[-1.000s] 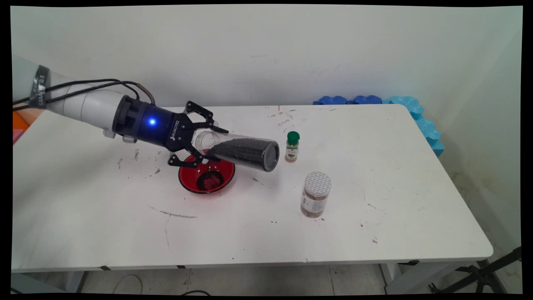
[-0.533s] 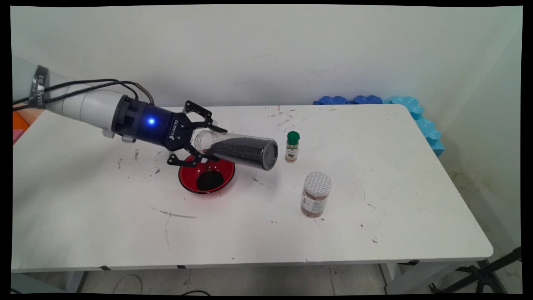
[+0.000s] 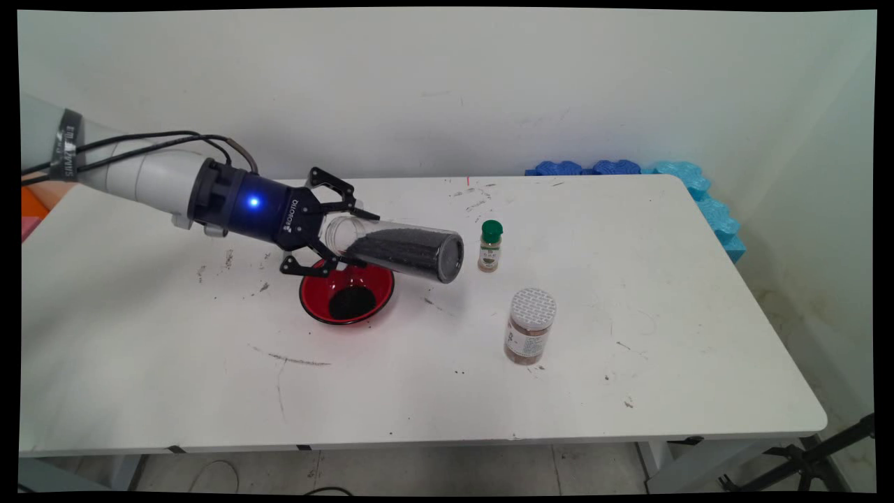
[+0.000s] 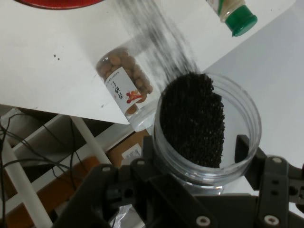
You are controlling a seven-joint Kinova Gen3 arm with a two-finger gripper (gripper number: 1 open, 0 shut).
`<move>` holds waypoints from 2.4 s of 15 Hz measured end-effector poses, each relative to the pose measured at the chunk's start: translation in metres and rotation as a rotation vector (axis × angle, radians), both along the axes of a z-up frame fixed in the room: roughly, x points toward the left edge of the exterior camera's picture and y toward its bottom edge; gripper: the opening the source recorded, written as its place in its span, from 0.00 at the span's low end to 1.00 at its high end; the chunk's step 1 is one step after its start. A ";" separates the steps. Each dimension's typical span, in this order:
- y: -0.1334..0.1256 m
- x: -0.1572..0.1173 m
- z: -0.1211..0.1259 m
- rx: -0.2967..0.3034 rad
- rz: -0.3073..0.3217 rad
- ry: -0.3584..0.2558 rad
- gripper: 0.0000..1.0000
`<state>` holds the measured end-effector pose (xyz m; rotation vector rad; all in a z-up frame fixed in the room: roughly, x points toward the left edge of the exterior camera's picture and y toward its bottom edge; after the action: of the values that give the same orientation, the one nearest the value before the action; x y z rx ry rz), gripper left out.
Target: Pour the black seasoning powder in the red bowl
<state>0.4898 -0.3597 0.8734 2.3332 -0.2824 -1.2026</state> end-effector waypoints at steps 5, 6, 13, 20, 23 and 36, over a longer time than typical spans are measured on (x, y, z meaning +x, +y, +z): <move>-0.001 0.002 -0.001 -0.015 -0.007 -0.014 0.00; -0.001 0.003 -0.001 -0.027 -0.016 -0.028 0.00; -0.001 0.007 -0.002 -0.142 -0.122 -0.137 0.00; -0.005 0.005 0.008 -0.354 -0.299 -0.275 0.00; -0.007 0.005 0.013 -0.439 -0.370 -0.331 0.00; -0.016 -0.006 0.049 -0.891 -0.666 -0.548 0.00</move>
<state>0.4842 -0.3753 0.9219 1.7092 -1.5197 -0.4397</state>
